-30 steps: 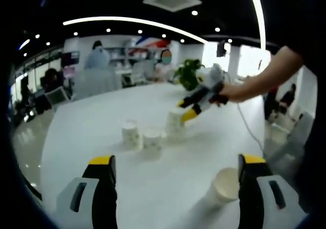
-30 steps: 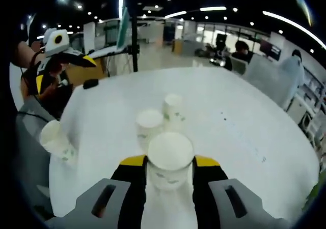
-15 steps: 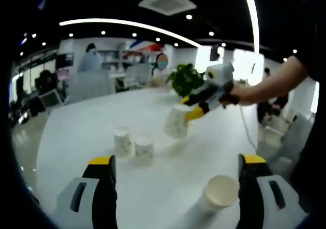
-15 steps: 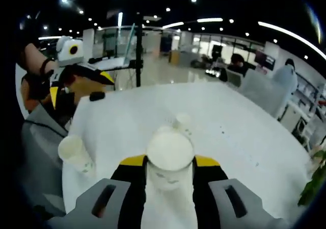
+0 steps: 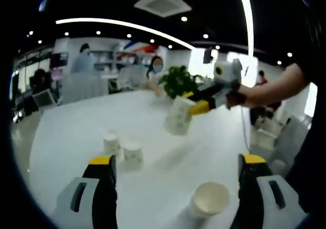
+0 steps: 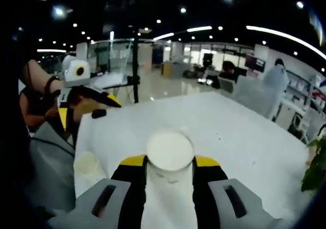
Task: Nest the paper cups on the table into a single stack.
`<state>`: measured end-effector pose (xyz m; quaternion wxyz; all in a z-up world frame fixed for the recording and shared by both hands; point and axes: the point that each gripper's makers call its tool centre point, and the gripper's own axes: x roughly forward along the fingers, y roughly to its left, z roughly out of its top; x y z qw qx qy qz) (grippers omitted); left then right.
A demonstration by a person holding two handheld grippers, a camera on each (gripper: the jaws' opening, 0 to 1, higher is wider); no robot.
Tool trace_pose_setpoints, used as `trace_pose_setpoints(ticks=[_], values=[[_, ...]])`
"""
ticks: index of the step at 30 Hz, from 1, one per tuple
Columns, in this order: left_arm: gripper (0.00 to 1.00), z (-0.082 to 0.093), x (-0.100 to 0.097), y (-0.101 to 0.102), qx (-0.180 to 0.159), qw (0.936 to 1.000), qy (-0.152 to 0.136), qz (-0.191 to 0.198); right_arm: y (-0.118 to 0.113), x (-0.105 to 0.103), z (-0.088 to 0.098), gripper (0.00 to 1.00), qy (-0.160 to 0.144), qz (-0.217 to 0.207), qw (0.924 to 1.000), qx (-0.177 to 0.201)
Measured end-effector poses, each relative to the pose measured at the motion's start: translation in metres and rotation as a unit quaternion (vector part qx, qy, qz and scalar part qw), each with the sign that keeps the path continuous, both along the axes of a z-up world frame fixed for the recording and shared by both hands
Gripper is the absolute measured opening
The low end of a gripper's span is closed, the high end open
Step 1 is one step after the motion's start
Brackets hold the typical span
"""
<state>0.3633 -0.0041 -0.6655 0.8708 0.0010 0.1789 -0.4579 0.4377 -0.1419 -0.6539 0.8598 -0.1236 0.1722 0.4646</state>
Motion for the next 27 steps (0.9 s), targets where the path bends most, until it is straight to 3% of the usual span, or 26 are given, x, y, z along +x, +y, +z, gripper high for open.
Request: trace_pose_setpoints(ticks=[13,16,27], values=[[0.98,0.015,-0.002,-0.011,-0.021,0.9997,-0.005,-0.005,0.027,-0.026,0.026,0.31,0.001,-0.001,0.9979,0.065],[0.98,0.023,-0.006,-0.016,-0.051,0.9986,0.01,-0.01,0.033,-0.033,0.034,0.31,0.002,0.001,0.9962,0.087],[0.96,0.028,-0.018,-0.03,-0.085,0.9951,0.034,-0.038,0.047,-0.047,0.044,0.31,0.025,0.001,0.9867,0.161]])
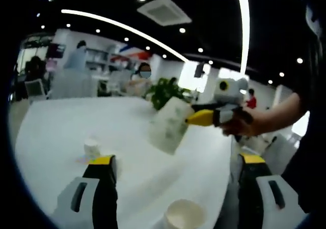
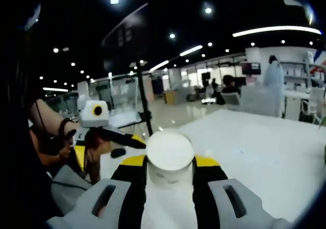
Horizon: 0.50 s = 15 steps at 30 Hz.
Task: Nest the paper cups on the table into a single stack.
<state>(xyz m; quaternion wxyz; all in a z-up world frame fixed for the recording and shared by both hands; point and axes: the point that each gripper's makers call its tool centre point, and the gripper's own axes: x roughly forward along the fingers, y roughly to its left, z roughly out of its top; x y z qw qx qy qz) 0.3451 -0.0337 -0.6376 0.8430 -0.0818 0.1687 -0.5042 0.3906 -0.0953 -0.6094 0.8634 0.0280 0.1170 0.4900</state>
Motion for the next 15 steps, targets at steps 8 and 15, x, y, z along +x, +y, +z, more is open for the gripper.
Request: trace_pose_setpoints(ticks=[8,15], values=[[0.89,0.013,-0.007,-0.011,-0.033,0.9992,0.008,-0.02,0.015,-0.007,0.007,0.31,0.007,0.014,0.9994,0.029],[0.79,0.019,-0.012,-0.014,-0.044,0.9985,0.009,-0.033,0.024,-0.013,0.007,0.31,0.017,0.025,0.9984,0.048]])
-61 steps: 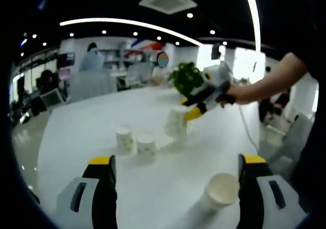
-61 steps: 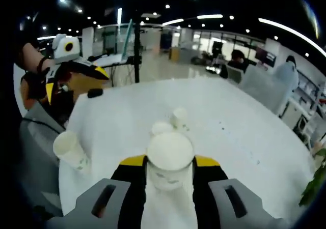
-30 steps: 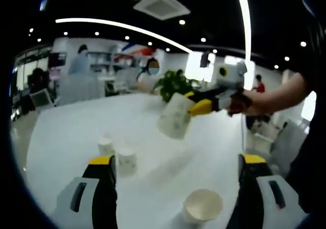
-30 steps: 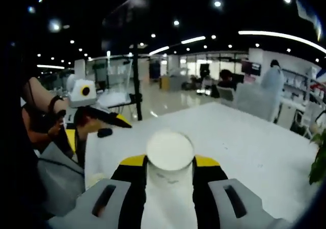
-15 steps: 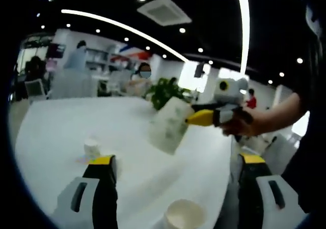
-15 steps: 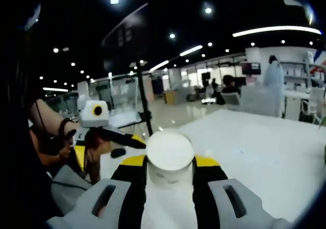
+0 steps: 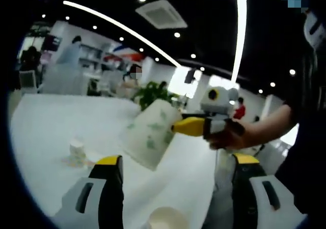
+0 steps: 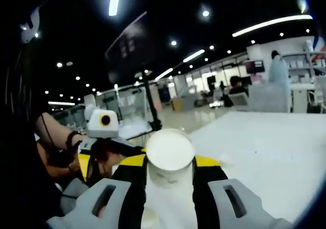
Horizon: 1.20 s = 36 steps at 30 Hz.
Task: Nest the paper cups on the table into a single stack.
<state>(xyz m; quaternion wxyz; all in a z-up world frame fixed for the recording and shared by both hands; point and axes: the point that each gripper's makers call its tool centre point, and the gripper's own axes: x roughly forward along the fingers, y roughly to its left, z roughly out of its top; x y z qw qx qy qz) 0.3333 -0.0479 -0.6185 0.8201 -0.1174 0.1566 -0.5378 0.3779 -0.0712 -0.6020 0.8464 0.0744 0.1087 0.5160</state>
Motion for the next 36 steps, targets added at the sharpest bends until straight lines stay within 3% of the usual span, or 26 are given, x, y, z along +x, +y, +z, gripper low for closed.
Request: trace_pose_setpoints(ticks=[6,9,17,21,36], values=[[0.74,0.006,0.001,0.004,-0.011,0.9999,-0.005,0.005,-0.001,-0.001,-0.001,0.31,0.026,-0.003,0.9991,0.033],[0.71,0.011,0.0,0.006,-0.036,0.9993,0.007,0.006,-0.003,-0.003,0.0,0.31,0.039,-0.001,0.9979,0.053],[0.55,0.019,-0.004,0.009,-0.047,0.9989,-0.003,0.002,-0.005,-0.009,0.005,0.31,0.062,0.005,0.9935,0.095],[0.47,0.025,-0.007,0.013,-0.058,0.9982,-0.014,0.0,-0.006,-0.011,0.012,0.31,0.083,0.009,0.9874,0.135],[0.23,0.035,-0.009,0.017,-0.09,0.9959,0.006,-0.011,-0.007,-0.026,0.013,0.31,0.105,0.029,0.9772,0.182]])
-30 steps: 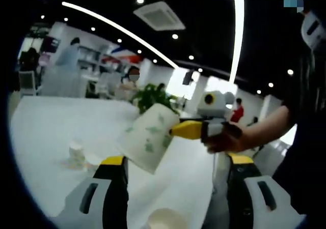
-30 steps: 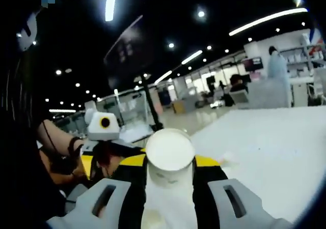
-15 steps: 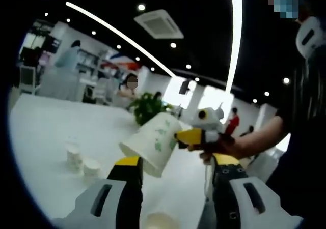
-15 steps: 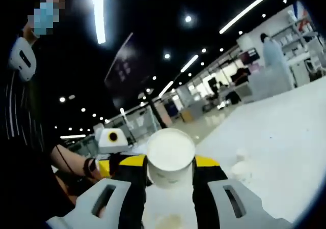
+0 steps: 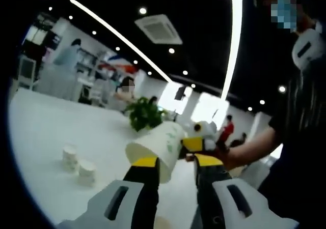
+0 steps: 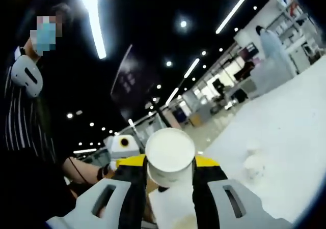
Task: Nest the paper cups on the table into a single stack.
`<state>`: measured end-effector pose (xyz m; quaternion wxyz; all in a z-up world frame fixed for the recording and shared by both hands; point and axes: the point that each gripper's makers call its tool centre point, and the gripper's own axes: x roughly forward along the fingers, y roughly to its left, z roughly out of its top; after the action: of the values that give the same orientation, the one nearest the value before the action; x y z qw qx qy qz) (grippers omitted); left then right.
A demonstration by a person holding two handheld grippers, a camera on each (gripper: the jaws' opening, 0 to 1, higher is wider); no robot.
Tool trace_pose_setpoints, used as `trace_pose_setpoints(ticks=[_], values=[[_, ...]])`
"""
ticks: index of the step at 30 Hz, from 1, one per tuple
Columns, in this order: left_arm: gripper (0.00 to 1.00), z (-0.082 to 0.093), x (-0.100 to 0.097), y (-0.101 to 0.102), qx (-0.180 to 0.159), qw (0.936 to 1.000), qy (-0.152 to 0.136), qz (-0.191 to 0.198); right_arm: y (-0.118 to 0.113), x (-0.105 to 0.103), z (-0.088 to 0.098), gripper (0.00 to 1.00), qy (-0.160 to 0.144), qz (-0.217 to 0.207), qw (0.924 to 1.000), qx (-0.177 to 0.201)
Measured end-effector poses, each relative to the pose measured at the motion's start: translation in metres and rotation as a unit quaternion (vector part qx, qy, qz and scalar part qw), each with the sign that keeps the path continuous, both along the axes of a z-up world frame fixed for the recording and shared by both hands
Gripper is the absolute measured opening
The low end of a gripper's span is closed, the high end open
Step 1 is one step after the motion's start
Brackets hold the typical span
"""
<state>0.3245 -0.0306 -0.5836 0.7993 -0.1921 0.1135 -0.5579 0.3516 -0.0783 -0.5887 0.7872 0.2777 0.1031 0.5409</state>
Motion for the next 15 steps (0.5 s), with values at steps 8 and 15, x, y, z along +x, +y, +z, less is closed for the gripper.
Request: trace_pose_setpoints(ticks=[8,15], values=[[0.12,0.005,-0.004,0.001,-0.006,0.9999,-0.002,-0.01,0.0,-0.009,0.003,0.31,0.009,0.014,0.9996,0.025],[0.06,0.006,-0.007,0.001,-0.006,0.9998,-0.004,-0.016,0.001,-0.017,0.001,0.31,0.017,0.023,0.999,0.034]])
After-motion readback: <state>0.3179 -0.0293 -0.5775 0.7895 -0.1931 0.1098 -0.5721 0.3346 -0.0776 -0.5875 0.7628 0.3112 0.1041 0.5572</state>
